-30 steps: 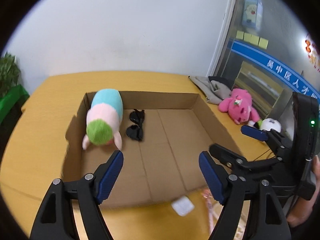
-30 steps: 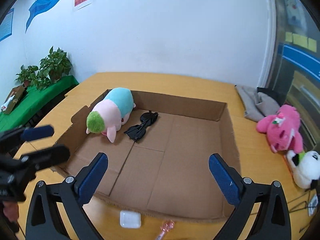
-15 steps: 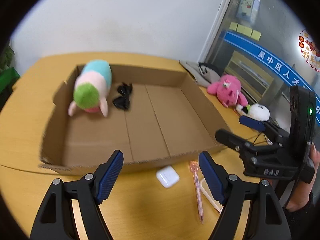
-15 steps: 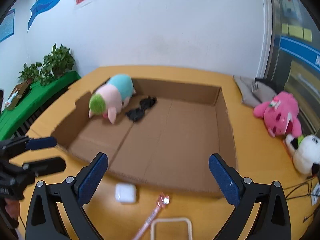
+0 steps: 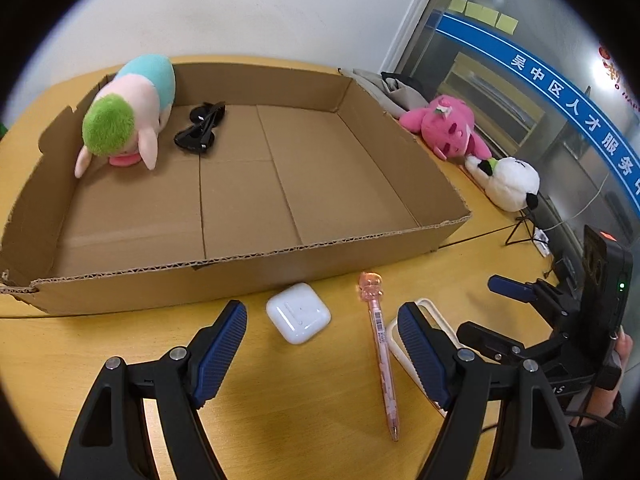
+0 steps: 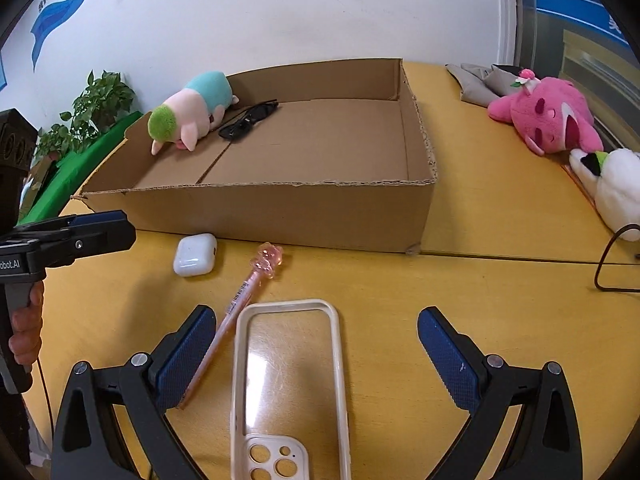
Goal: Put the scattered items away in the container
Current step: 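Move the right tool to the clear phone case and close on its rim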
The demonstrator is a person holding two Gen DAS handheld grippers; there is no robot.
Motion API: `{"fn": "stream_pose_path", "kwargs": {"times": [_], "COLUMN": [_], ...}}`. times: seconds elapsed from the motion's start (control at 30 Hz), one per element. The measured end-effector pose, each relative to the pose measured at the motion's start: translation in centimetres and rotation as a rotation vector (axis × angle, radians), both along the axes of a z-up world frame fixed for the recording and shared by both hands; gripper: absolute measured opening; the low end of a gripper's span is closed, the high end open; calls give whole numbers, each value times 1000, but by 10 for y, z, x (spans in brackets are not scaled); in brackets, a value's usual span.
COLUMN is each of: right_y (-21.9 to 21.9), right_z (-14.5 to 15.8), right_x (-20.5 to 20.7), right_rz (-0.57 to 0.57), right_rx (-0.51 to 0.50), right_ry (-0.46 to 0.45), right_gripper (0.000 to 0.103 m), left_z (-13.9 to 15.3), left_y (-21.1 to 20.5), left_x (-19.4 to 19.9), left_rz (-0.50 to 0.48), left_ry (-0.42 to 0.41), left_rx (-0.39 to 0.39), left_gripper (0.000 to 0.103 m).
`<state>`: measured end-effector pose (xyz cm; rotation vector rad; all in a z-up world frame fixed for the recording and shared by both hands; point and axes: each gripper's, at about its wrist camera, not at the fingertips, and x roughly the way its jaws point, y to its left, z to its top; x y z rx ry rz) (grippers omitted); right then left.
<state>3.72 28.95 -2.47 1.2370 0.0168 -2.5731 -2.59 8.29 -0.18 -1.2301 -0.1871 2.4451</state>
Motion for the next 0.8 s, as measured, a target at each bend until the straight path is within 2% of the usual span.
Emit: {"fn": "stream_pose_path", "kwargs": {"times": [0.17, 0.33, 0.53, 0.8], "right_y": [-10, -24, -28, 19], "right_z": [23, 36, 32, -8], "right_x": [-6, -9, -4, 37], "right_rz": [14, 57, 74, 38], "right_rx": [19, 27, 32, 50], "right_ry": [65, 99, 92, -7], "right_gripper": [102, 102, 102, 102], "left_z": [22, 35, 30, 8], "left_y": [-4, -14, -19, 4], "left_x": [9, 13, 15, 23], "left_rz": [35, 67, 58, -68], "left_ry": [92, 128, 105, 16], "left_rx": [-26, -27, -16, 40], "left_gripper": [78, 78, 78, 78]}}
